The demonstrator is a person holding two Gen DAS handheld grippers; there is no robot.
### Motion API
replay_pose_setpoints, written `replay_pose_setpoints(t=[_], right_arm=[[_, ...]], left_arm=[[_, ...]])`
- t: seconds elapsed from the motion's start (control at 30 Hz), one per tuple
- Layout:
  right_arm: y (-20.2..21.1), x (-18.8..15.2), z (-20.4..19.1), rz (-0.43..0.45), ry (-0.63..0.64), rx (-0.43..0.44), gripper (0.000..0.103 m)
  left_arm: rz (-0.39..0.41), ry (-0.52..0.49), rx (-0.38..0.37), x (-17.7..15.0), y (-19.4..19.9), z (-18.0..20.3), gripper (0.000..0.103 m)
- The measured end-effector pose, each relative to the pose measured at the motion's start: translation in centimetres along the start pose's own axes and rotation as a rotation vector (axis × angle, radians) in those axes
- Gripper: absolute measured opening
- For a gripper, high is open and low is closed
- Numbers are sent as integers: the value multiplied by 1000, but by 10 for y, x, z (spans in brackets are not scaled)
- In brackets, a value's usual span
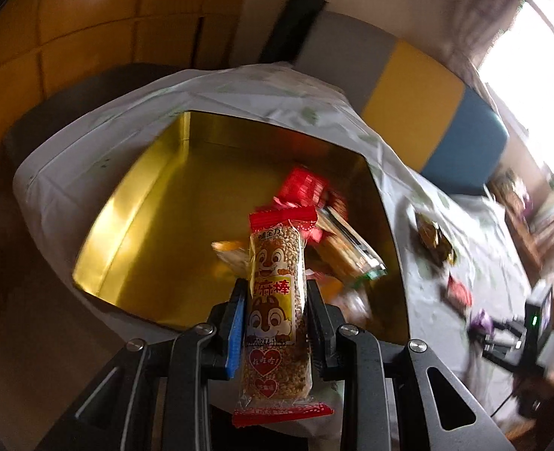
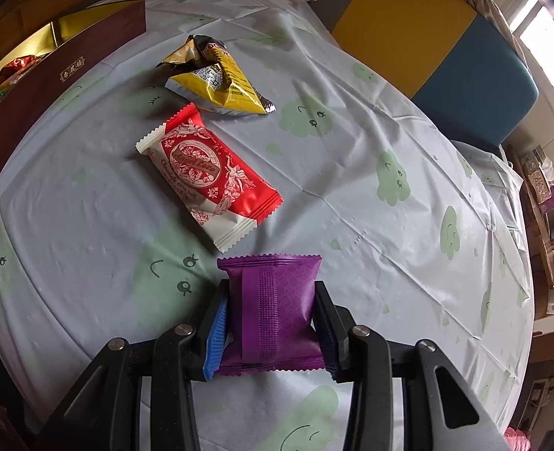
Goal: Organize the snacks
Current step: 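Carry the cereal bar over the gold tin with the left tool while the right holds the purple packet, then lower the cereal bar into the gold tin and open the left tool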
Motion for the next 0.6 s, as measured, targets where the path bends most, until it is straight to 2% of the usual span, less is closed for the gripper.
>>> replay_pose_setpoints(t=[0.17, 0.33, 0.6], right_arm=[[2, 0, -4, 3, 11, -18, 42], [4, -1, -8, 6, 23, -36, 42], [5, -1, -10, 6, 25, -40, 42]], left_arm=[[-1, 98, -32, 13, 5, -26, 29], [-12, 116, -40, 31, 2, -32, 29], [-48, 100, -8, 63, -23, -29, 29]])
Point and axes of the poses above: each gripper's, at about its wrist camera, not at the fingertips, and y roughly against the way its jaws point, z to its right, x to its top, the point moved 10 cm from there along -y, roughly the way its jaws point, and after that the axes turned 13 degrees about -z, right-handed, at the moved point
